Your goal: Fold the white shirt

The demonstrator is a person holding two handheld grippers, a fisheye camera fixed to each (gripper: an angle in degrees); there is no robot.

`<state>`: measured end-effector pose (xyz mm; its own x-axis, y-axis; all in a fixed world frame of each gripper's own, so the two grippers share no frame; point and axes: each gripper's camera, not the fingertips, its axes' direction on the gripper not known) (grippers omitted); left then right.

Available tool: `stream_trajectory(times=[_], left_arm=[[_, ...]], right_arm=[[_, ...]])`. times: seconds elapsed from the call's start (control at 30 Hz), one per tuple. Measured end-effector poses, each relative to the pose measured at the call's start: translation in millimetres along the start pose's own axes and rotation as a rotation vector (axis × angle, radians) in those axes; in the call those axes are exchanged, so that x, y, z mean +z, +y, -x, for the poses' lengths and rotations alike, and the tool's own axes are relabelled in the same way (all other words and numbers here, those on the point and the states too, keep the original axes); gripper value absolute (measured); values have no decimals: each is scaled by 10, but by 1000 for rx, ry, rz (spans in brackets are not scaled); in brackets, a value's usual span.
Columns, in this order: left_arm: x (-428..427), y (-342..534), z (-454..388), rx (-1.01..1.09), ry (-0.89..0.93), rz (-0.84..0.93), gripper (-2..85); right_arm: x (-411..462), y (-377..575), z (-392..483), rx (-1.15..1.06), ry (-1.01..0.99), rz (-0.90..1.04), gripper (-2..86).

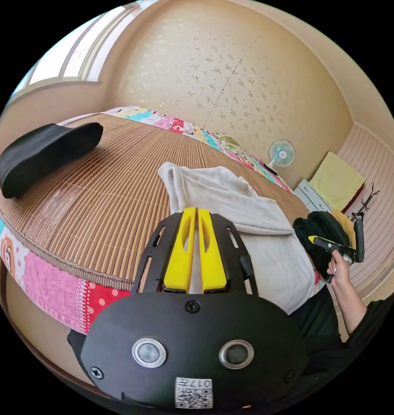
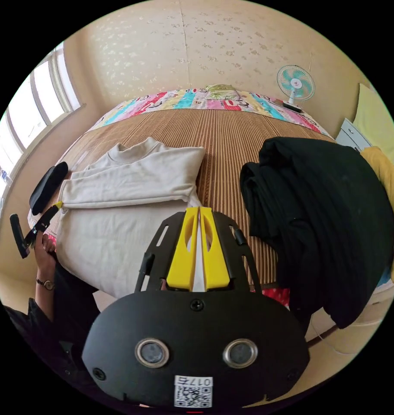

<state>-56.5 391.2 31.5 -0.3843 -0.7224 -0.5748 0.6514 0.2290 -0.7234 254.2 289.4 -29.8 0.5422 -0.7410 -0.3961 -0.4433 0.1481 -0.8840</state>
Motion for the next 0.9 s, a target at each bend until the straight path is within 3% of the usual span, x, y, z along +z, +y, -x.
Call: stream_trajectory(times=[0.13,0.23,0.3,0.43,0.47,0.7,0.9], left_arm=[[-179,99,-96,-51,68,13,54],[-190,117,-300,-80,81,125,59],[-128,198,-521,-48,51,209,57],[349,467,-1026,93,-228,409,3],[422,489,-1121,127,-270,390,-4],[850,194,-1139,63,-247,473,-10],[1392,-191,-1405,211,-297,629,-10]], right_arm=[[94,228,-104,-15,-123,33,5],[176,291,-87,-15,-199,77,5],[204,292,-29,-19,-194,111,5],[410,322,154,-77,-127,176,5],[600,362,185,-84,-88,222,4],[777,368,229,-71,-38,200,3],[1033,27,267,-91,-7,259,3]])
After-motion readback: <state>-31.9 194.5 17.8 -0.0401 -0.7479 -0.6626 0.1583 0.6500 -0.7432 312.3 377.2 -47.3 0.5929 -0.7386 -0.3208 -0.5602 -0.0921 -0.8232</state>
